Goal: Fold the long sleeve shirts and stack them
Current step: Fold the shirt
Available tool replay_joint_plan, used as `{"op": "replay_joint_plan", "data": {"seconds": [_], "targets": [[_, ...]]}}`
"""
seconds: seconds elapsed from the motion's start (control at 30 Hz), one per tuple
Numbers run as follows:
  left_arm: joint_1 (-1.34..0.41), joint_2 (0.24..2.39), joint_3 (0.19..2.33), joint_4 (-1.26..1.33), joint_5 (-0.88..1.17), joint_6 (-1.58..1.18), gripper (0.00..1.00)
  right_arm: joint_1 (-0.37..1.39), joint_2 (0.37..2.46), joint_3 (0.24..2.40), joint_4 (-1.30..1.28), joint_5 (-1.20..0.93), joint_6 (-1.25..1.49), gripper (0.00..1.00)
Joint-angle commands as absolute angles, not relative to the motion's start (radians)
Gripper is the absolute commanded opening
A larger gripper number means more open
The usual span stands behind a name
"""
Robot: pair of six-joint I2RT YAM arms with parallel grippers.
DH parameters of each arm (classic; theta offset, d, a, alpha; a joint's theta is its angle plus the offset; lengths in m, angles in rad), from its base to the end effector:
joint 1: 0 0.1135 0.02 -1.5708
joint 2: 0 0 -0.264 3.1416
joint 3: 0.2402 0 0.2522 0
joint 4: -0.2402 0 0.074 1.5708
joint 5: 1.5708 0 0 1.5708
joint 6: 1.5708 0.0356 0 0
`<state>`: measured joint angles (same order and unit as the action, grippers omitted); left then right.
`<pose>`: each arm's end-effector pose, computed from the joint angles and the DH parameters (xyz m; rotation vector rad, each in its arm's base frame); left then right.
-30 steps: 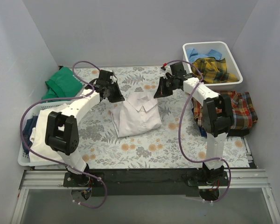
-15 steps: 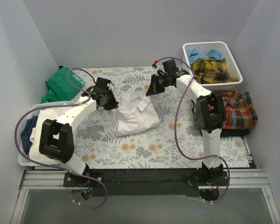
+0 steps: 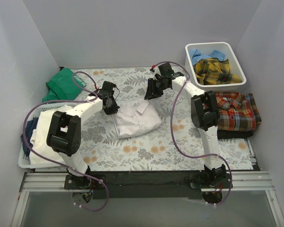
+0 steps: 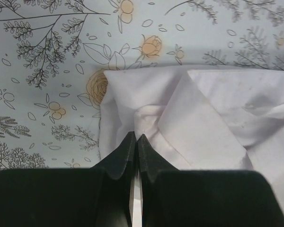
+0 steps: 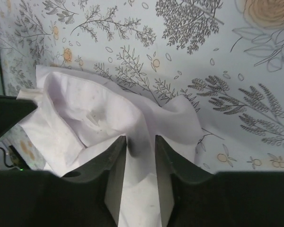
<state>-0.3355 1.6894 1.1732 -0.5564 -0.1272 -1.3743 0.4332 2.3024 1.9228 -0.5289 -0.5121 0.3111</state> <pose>0.3283 -0.1097 0.2109 -1.3741 2.3154 -0.4042 0.4562 0.2302 0.1921 -0.3845 2.5305 0.9404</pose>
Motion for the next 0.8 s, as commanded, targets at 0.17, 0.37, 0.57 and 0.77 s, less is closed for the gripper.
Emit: {"op": "replay_joint_plan", "data": {"seconds": [0.17, 0.37, 0.57, 0.77], "targets": [[-0.308, 1.767, 1.216, -0.560, -0.259, -1.359, 0.00, 0.416, 2.166, 1.928, -0.511, -0.364, 0.330, 0.53], [-0.288, 1.727, 1.238, -0.525, -0.195, -1.313, 0.31, 0.413, 2.041, 1.793, -0.537, -0.367, 0.276, 0.54], [-0.288, 1.625, 1.299, -0.528, -0.028, -1.258, 0.56, 0.455, 1.924, 1.614, -0.555, -0.341, 0.236, 0.50], [-0.359, 1.542, 1.209, -0.497, 0.176, -1.278, 0.55, 0.535, 1.914, 1.522, -0.557, -0.316, 0.230, 0.34]]}}
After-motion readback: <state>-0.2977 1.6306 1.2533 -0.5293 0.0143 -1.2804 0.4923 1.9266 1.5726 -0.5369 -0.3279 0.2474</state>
